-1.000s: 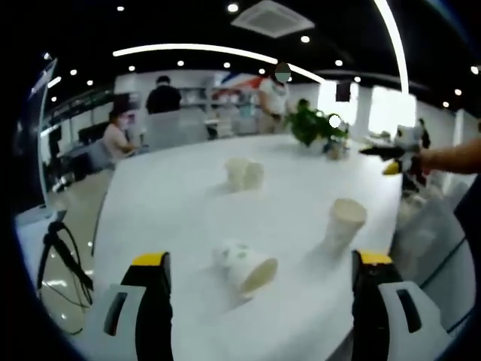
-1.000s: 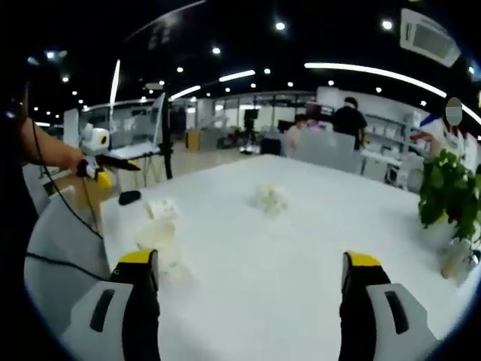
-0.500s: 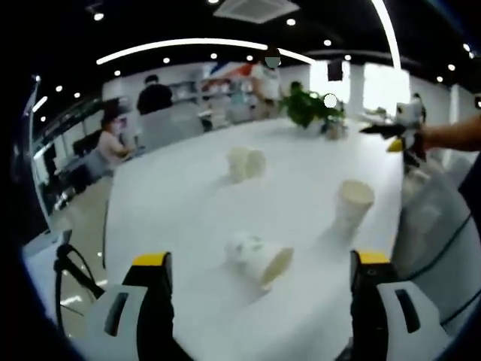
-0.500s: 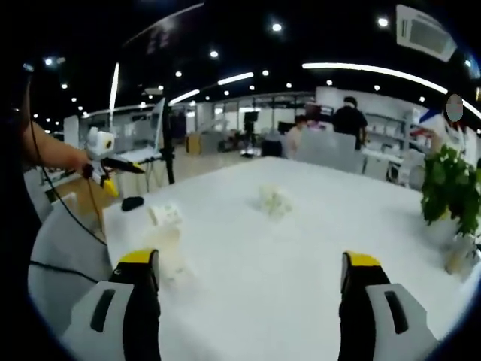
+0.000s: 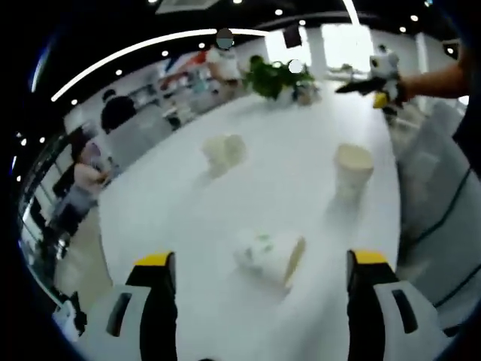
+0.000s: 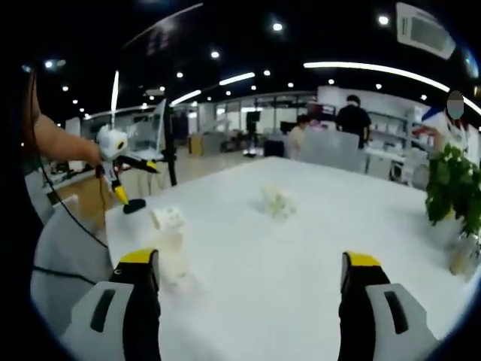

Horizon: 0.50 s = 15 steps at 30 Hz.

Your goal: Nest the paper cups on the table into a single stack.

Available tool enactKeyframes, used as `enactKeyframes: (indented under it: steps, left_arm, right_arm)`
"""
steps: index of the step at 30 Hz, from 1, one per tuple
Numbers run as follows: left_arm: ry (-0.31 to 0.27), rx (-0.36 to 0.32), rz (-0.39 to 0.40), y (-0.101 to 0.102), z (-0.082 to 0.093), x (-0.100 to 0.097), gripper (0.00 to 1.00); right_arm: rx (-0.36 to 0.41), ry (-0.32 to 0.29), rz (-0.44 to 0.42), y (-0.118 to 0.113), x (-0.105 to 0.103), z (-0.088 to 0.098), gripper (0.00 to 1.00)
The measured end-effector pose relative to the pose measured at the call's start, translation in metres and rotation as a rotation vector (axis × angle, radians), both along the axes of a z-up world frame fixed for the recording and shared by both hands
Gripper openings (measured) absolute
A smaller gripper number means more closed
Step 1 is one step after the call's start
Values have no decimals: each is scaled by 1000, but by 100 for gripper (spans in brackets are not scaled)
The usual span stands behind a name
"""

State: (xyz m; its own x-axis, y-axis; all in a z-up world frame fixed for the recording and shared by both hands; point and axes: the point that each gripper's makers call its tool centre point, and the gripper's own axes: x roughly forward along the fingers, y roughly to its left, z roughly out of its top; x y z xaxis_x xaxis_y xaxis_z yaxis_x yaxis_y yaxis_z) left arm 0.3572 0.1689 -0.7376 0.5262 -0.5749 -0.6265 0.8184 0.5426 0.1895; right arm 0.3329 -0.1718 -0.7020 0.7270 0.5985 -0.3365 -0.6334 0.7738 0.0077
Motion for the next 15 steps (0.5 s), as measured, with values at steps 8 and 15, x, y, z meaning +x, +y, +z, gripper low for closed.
enactKeyframes:
  steps: [8,15]
  left_arm:
    - [-17,71,-55,-11,-21,5,78]
    - [-7,113,-22,-11,-43,7,64]
  right_arm:
    - [4,12,1,2,0,-3,99]
    - [13,19,-7,2,0,-4,98]
